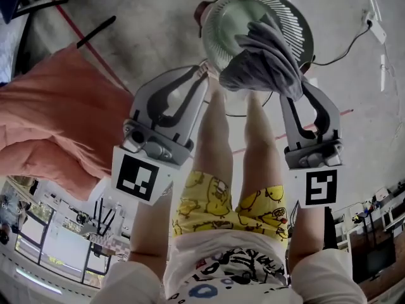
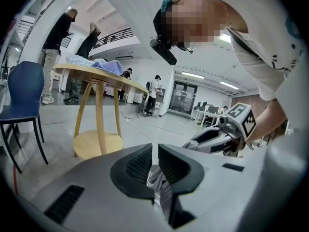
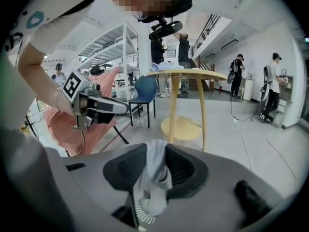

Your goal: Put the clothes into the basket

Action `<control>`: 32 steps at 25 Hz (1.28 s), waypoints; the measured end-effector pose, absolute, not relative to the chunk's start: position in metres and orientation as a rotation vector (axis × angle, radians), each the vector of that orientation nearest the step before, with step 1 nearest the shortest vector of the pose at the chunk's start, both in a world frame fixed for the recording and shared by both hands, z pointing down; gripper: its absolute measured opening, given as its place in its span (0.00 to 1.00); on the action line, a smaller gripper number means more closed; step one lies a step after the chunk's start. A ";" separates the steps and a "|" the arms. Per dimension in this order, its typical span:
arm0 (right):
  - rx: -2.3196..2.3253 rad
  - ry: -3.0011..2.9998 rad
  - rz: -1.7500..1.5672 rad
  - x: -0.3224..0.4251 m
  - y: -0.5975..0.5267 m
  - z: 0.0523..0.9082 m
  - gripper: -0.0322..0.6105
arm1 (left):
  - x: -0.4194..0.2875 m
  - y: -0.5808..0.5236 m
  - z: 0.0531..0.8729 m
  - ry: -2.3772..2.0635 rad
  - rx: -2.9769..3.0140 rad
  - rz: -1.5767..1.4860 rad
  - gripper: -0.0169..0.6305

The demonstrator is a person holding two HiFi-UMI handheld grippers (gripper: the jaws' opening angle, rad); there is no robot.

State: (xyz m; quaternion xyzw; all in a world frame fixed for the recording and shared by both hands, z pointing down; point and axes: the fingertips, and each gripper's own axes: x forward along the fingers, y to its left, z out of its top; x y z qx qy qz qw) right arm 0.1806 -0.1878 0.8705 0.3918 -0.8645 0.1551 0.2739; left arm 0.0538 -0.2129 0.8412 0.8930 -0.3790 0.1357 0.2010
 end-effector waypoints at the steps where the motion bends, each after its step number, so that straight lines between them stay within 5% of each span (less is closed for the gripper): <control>1: 1.064 -2.314 0.433 0.180 -0.188 0.872 0.26 | 0.053 -0.212 0.842 -1.059 2.493 0.380 0.10; 20: 1.111 -2.402 0.404 0.185 -0.198 0.788 0.26 | 0.065 -0.211 0.768 -1.042 2.557 0.384 0.10; 32: 1.075 -2.475 0.294 0.191 -0.203 0.707 0.13 | 0.085 -0.212 0.685 -1.062 2.638 0.322 0.10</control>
